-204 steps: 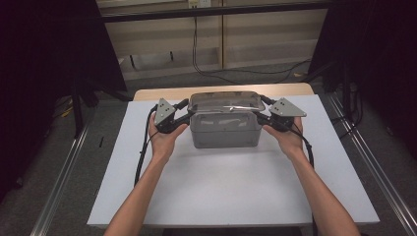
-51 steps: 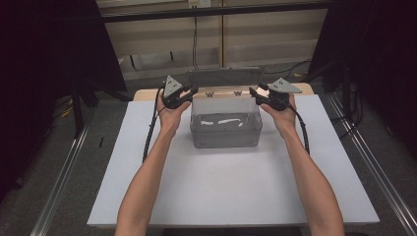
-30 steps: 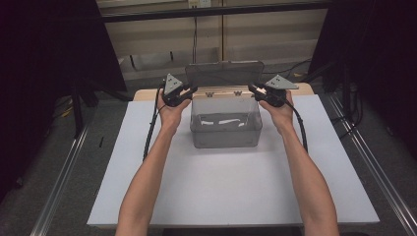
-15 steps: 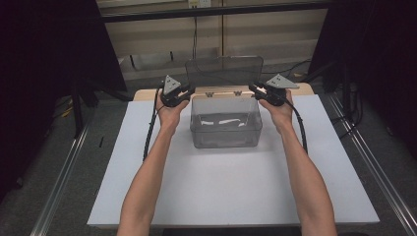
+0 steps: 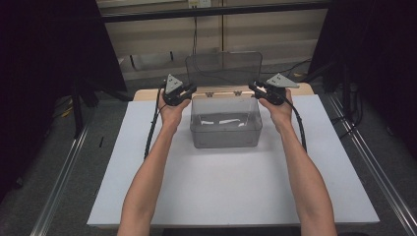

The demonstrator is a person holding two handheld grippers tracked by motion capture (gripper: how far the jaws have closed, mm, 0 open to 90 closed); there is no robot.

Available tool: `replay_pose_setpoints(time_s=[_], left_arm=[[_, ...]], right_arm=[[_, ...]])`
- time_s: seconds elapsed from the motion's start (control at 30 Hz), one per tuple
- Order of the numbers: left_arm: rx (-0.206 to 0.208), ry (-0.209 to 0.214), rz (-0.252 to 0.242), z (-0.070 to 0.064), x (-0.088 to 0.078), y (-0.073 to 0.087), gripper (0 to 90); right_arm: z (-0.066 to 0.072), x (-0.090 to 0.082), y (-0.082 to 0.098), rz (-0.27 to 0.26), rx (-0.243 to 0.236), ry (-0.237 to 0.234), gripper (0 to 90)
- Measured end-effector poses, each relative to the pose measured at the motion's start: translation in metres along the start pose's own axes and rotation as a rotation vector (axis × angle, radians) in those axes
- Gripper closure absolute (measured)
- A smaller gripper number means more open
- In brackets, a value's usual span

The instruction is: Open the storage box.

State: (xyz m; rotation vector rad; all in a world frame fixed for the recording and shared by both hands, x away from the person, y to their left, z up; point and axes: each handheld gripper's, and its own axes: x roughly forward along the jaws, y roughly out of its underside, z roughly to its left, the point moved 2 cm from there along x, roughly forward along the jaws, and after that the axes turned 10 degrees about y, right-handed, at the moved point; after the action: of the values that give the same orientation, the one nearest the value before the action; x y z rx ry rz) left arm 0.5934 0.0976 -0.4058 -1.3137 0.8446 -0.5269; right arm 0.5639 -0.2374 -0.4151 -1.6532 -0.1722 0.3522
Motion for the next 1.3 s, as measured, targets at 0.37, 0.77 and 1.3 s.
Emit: replay_pose_setpoints(time_s=[0.37, 0.77, 1.3], left_arm=[[0.018, -0.004, 0.03, 0.0, 0.001, 0.003, 76.3], [0.01, -0.026, 0.044, 0.001, 0.006, 0.008, 74.9], [-0.022, -0.017, 0.072, 0.003, 0.011, 0.009, 66.3]], right_arm=[[0.0, 0.002, 0.001, 0.012, 0.023, -0.001, 68.5], [0.0, 0.008, 0.004, 0.051, 0.039, 0.017, 67.1], [-0.002, 0.015, 0.007, 0.096, 0.111, 0.004, 62.3]])
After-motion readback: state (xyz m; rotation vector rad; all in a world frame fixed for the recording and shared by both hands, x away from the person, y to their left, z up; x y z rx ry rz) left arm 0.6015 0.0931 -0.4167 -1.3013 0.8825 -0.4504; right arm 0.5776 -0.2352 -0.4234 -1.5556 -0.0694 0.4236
